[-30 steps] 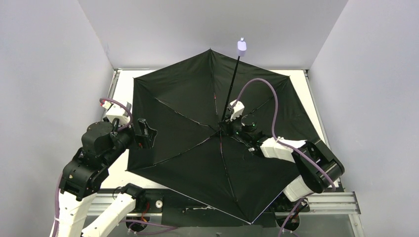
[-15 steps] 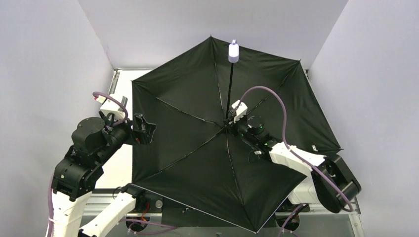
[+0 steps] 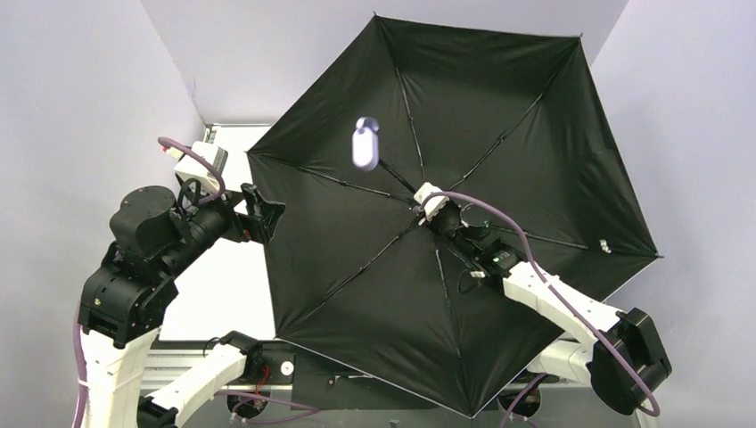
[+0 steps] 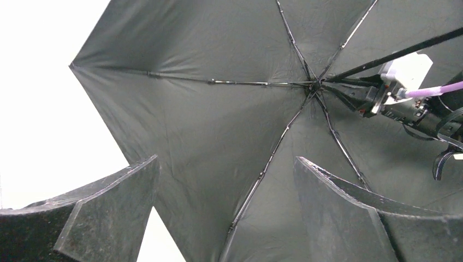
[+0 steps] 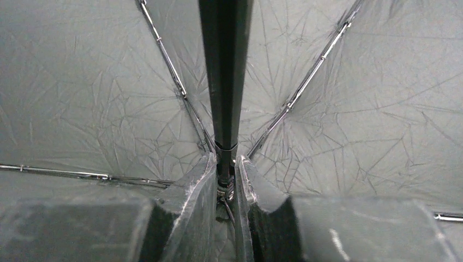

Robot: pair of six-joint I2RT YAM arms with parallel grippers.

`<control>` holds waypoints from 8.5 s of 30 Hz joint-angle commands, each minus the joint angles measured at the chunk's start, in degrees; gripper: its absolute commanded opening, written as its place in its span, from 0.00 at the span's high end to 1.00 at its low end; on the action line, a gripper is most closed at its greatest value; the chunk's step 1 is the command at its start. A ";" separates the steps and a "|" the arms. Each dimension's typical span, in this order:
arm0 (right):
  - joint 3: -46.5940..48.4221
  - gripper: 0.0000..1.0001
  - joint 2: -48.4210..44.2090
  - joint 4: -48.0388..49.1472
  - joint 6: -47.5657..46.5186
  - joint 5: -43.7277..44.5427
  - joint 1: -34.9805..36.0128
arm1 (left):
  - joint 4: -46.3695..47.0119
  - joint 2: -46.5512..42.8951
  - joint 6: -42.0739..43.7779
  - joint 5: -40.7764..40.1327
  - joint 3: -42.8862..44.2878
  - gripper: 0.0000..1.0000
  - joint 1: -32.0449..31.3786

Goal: Put away the umbrella

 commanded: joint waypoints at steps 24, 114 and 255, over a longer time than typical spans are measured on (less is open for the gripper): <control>27.33 1.00 5.84 -10.27 -65.53 7.95 5.30 | 1.48 15.51 4.48 9.68 24.90 0.11 -0.05; 20.96 0.18 6.47 -3.47 84.87 20.95 15.19 | 31.25 -1.13 -13.58 7.26 -37.19 1.00 -15.63; 11.87 1.00 19.73 35.55 89.01 -1.58 2.61 | 75.71 27.29 -22.63 20.70 -33.90 0.41 -10.40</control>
